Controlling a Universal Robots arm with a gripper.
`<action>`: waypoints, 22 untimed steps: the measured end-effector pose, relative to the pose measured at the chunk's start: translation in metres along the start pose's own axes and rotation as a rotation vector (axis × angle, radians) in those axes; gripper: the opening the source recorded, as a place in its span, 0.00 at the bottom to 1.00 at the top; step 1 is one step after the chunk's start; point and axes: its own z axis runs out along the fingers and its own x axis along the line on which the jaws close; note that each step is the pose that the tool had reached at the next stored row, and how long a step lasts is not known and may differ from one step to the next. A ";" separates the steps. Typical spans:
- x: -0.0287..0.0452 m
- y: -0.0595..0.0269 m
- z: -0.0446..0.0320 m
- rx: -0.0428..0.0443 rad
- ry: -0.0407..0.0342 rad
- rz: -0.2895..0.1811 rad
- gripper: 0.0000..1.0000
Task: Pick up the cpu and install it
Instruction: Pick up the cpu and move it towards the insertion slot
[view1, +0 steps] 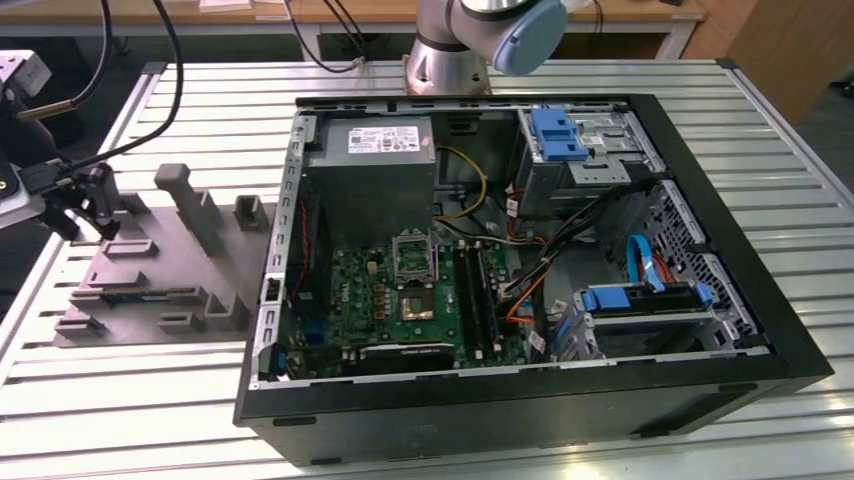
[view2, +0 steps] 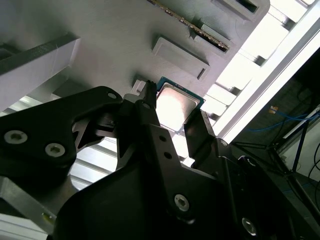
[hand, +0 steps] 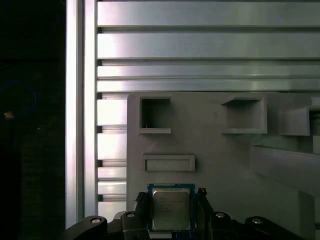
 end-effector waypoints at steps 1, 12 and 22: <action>0.0000 0.0000 0.0000 0.0000 0.0000 0.000 0.47; -0.0002 0.0004 -0.0074 0.0000 0.0001 0.000 0.47; -0.0004 0.0008 -0.0165 0.0001 0.0001 0.000 0.47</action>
